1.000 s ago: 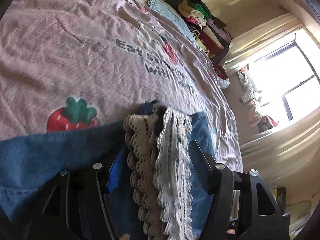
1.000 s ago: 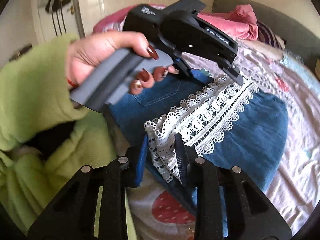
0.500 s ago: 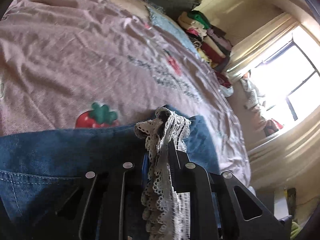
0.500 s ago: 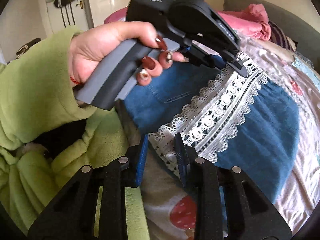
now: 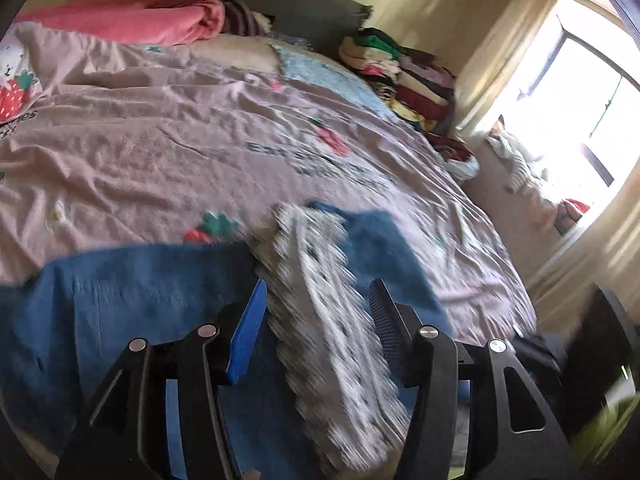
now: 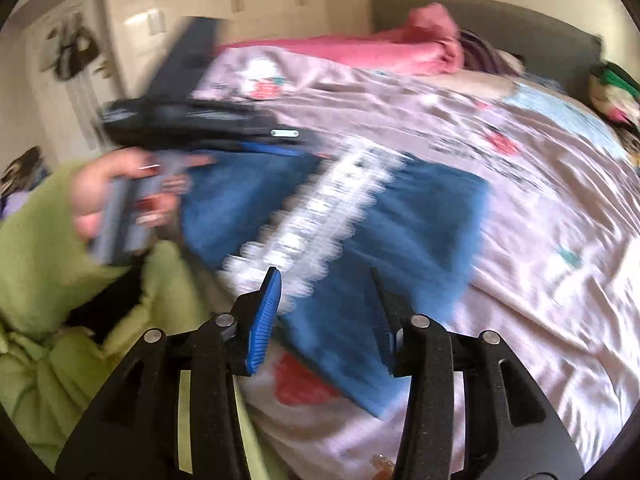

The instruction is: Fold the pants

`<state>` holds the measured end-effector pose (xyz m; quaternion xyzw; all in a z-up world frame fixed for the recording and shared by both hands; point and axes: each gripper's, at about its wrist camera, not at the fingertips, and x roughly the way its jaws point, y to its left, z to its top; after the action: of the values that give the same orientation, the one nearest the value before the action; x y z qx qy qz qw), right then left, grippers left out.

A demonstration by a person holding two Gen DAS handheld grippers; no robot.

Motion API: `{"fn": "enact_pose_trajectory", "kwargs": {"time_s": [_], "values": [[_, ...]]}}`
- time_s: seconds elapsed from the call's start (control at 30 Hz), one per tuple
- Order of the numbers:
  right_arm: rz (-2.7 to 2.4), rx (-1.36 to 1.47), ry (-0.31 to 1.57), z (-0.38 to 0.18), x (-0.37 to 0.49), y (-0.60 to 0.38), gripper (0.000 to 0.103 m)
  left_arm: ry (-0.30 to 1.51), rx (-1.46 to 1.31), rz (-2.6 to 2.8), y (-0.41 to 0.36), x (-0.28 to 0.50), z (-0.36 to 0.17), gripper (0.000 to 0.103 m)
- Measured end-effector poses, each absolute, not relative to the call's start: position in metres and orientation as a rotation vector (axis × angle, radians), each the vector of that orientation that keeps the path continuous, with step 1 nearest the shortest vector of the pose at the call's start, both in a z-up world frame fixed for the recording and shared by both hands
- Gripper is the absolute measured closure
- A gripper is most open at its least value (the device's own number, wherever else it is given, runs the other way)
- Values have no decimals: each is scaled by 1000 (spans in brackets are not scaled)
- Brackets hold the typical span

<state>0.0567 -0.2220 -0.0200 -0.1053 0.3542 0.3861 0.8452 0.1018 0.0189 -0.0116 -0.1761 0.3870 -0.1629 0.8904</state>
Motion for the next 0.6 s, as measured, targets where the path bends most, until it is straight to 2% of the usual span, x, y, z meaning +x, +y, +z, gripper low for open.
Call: {"fn": "enact_pose_trajectory", "kwargs": {"time_s": [0.13,0.33,0.6], "values": [[787,-220,780,-30,62,-231,67,827,-292,-387,-3,73,-15,53],[728,-312,891,-60,63,-224,68,952,-136,-372,-31,59,-48,53],[726,-273,904,-67,63,-232,67,969,-140,-357,-28,50,-59,51]]}}
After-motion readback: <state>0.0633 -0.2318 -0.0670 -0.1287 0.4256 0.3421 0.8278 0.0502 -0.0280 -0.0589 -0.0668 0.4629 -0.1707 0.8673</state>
